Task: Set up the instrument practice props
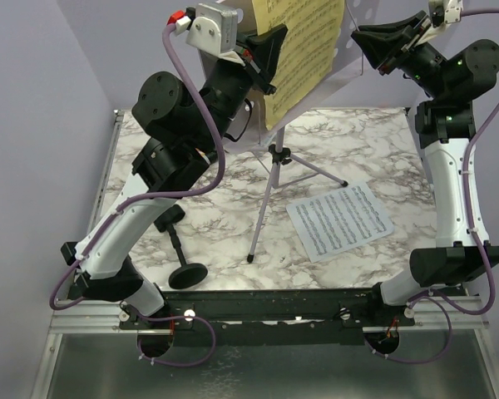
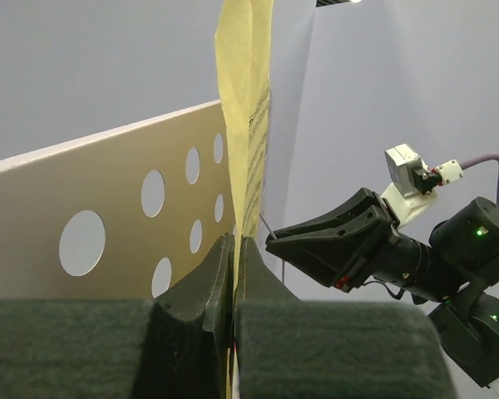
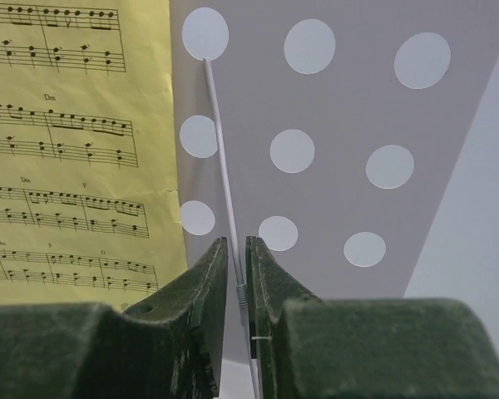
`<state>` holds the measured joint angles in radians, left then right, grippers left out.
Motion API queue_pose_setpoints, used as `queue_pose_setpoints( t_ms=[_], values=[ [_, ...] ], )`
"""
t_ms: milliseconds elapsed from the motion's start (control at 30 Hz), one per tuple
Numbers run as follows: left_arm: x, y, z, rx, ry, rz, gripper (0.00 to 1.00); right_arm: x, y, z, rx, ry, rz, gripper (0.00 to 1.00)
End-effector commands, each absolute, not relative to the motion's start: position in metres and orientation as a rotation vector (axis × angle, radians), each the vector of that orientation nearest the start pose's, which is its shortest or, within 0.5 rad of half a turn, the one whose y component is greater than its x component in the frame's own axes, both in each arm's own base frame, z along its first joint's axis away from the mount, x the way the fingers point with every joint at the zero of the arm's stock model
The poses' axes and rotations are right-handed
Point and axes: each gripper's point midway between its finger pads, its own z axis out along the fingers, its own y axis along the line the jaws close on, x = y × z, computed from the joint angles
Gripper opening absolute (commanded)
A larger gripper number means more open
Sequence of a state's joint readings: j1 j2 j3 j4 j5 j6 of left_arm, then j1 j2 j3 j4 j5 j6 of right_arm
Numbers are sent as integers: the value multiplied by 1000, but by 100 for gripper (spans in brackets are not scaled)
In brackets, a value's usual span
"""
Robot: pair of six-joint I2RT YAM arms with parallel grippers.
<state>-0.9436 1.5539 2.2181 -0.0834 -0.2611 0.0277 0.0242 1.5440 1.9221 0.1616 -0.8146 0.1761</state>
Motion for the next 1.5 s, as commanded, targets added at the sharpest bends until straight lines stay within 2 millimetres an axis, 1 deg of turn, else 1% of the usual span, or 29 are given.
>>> queue_pose_setpoints(
  t_ms=[0, 133, 267, 400, 500, 733, 833, 933, 1100, 1333, 1467],
  values=[
    [275, -289, 681, 227, 982, -675, 0, 387, 146, 593, -729, 964, 579, 20],
    [275, -290, 681, 230, 979, -672, 0, 390, 147, 594, -737, 966, 581, 18],
    [276, -290, 681, 230, 977, -666, 0, 393, 146, 595, -732, 961, 580, 8],
    [278, -291, 679, 231, 971, -654, 0, 393, 145, 597, -726, 944, 571, 1],
    [280, -292, 678, 231, 972, -645, 0, 388, 144, 599, -716, 907, 550, 1],
    [292, -296, 672, 214, 988, -601, 0, 391, 136, 598, -658, 875, 511, 1],
    [298, -297, 667, 200, 1006, -580, 0, 387, 134, 600, -629, 848, 521, 0],
    [300, -298, 670, 187, 990, -579, 0, 382, 135, 601, -617, 826, 546, 0],
    [303, -304, 671, 191, 982, -580, 0, 382, 138, 600, -622, 820, 584, 1],
    [310, -326, 673, 233, 952, -593, 0, 380, 140, 600, -626, 818, 602, 1],
    [320, -342, 668, 266, 946, -564, 0, 377, 141, 602, -636, 815, 598, 0]
  ],
)
